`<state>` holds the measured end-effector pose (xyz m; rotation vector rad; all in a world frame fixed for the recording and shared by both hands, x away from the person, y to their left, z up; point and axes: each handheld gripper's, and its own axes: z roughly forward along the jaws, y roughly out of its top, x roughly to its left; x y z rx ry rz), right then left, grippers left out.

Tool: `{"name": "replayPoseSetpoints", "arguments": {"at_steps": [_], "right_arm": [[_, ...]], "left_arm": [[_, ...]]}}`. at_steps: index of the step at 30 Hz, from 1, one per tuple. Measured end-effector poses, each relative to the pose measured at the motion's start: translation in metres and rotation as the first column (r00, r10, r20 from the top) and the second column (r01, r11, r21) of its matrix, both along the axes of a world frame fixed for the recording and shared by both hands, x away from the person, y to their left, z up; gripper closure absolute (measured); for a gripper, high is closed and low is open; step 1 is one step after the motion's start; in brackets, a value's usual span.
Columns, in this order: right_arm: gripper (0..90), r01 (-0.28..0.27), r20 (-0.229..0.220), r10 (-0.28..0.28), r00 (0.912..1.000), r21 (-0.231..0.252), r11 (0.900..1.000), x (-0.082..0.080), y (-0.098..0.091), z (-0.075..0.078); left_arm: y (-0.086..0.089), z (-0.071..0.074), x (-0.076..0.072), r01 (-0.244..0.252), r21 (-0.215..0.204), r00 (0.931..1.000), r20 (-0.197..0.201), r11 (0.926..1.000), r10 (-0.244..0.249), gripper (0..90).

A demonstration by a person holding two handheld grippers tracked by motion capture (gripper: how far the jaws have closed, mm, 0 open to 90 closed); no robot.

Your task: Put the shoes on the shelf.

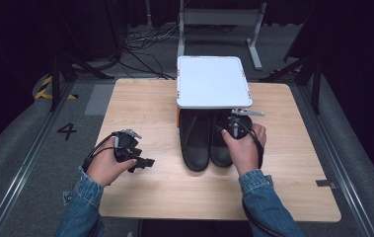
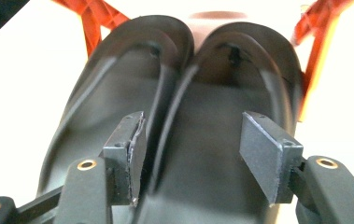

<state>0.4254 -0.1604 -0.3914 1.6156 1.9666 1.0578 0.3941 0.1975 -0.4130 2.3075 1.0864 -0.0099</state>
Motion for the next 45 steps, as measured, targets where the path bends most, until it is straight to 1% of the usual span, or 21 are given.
{"name": "replayPoseSetpoints", "arguments": {"at_steps": [2, 6, 8, 9, 11, 12, 15, 17, 19, 21, 26, 29, 31, 34, 37, 39, 40, 41, 43, 44, 45], "right_arm": [[42.6, -0.017, 0.001, 0.017, 0.9998, -0.002, 0.9998, -0.008, -0.006, 0.0], [42.6, -0.054, 0.005, 0.054, 0.9985, -0.044, 0.9976, -0.029, -0.019, 0.002], [42.1, -0.071, 0.013, 0.072, 0.9973, -0.065, 0.9954, -0.038, -0.024, 0.002], [42.1, -0.082, 0.009, 0.083, 0.9965, -0.077, 0.9937, -0.044, -0.026, 0.003], [42.0, -0.101, 0.01, 0.103, 0.9947, -0.093, 0.9905, -0.054, -0.032, 0.002], [41.9, -0.11, 0.003, 0.111, 0.9939, -0.099, 0.989, -0.057, -0.034, 0.001], [42.5, -0.121, -0.012, 0.121, 0.9926, -0.111, 0.9864, -0.067, -0.041, -0.002], [44.7, -0.134, -0.028, 0.132, 0.9909, -0.118, 0.984, -0.073, -0.043, -0.005], [45.4, -0.154, -0.044, 0.15, 0.9877, -0.122, 0.9805, -0.078, -0.045, -0.009], [46.4, -0.166, -0.054, 0.16, 0.9857, -0.124, 0.9783, -0.08, -0.047, -0.013], [51.3, -0.189, -0.077, 0.18, 0.9806, -0.118, 0.975, -0.085, -0.049, -0.021], [60.7, -0.214, -0.107, 0.201, 0.9737, -0.127, 0.9686, -0.087, -0.049, -0.028], [72.0, -0.233, -0.132, 0.213, 0.968, -0.156, 0.9599, -0.087, -0.048, -0.034], [80.9, -0.26, -0.168, 0.233, 0.9579, -0.162, 0.952, -0.086, -0.045, -0.042], [84.2, -0.276, -0.198, 0.243, 0.9497, -0.162, 0.9474, -0.084, -0.041, -0.047], [85.1, -0.285, -0.215, 0.25, 0.9439, -0.149, 0.9468, -0.083, -0.039, -0.049], [85.1, -0.285, -0.215, 0.25, 0.9439, -0.149, 0.9468, -0.083, -0.039, -0.049], [85.2, -0.292, -0.221, 0.256, 0.941, -0.146, 0.9452, -0.082, -0.037, -0.051], [85.1, -0.301, -0.234, 0.264, 0.9358, -0.138, 0.9436, -0.08, -0.033, -0.052], [85.2, -0.304, -0.235, 0.268, 0.9343, -0.135, 0.9429, -0.08, -0.03, -0.053], [85.2, -0.309, -0.241, 0.271, 0.9318, -0.136, 0.9412, -0.079, -0.028, -0.053]], "left_arm": [[-0.004, 0.002, -0.001, 0.014, 0.011, 0.9999, 0.007, 0.9998, -0.014, 28.6], [-0.015, 0.004, -0.005, 0.026, 0.018, 0.9996, 0.014, 0.9995, -0.026, 28.7], [-0.021, 0.005, -0.007, 0.048, 0.024, 0.9986, 0.02, 0.9985, -0.049, 28.7], [-0.021, 0.005, -0.007, 0.048, 0.024, 0.9986, 0.02, 0.9985, -0.049, 28.7], [-0.032, 0.005, -0.01, 0.077, 0.026, 0.9965, 0.03, 0.9967, -0.078, 29.1], [-0.035, 0.005, -0.011, 0.083, 0.026, 0.9962, 0.022, 0.9962, -0.084, 29.1], [-0.046, 0.004, -0.014, 0.104, 0.032, 0.9939, 0.034, 0.9941, -0.105, 30.2], [-0.05, 0.004, -0.016, 0.108, 0.034, 0.9936, 0.028, 0.9935, -0.109, 30.6], [-0.06, 0.003, -0.019, 0.132, 0.026, 0.9906, 0.032, 0.9909, -0.133, 31.7], [-0.066, 0.003, -0.02, 0.15, 0.023, 0.9877, 0.04, 0.9884, -0.151, 33.0], [-0.079, -0.002, -0.023, 0.175, 0.008, 0.9837, 0.041, 0.9845, -0.175, 35.0], [-0.089, -0.006, -0.025, 0.185, 0.014, 0.9817, 0.042, 0.9826, -0.186, 38.9], [-0.096, -0.01, -0.025, 0.182, 0.021, 0.9821, 0.044, 0.983, -0.183, 44.4], [-0.111, -0.017, -0.026, 0.181, 0.042, 0.9827, 0.035, 0.9827, -0.182, 55.3], [-0.123, -0.024, -0.027, 0.189, 0.038, 0.982, 0.005, 0.9813, -0.189, 65.9], [-0.129, -0.028, -0.028, 0.199, 0.043, 0.9799, -0.027, 0.9791, -0.198, 70.0], [-0.129, -0.028, -0.028, 0.199, 0.043, 0.9799, -0.027, 0.9791, -0.198, 73.2], [-0.133, -0.03, -0.028, 0.199, 0.045, 0.9795, -0.039, 0.9789, -0.198, 73.2], [-0.138, -0.031, -0.027, 0.204, 0.057, 0.9778, -0.061, 0.9773, -0.2, 78.2], [-0.141, -0.032, -0.027, 0.203, 0.056, 0.9776, -0.068, 0.9775, -0.199, 79.5], [-0.143, -0.033, -0.027, 0.199, 0.067, 0.9779, -0.079, 0.9777, -0.194, 80.7]]}}
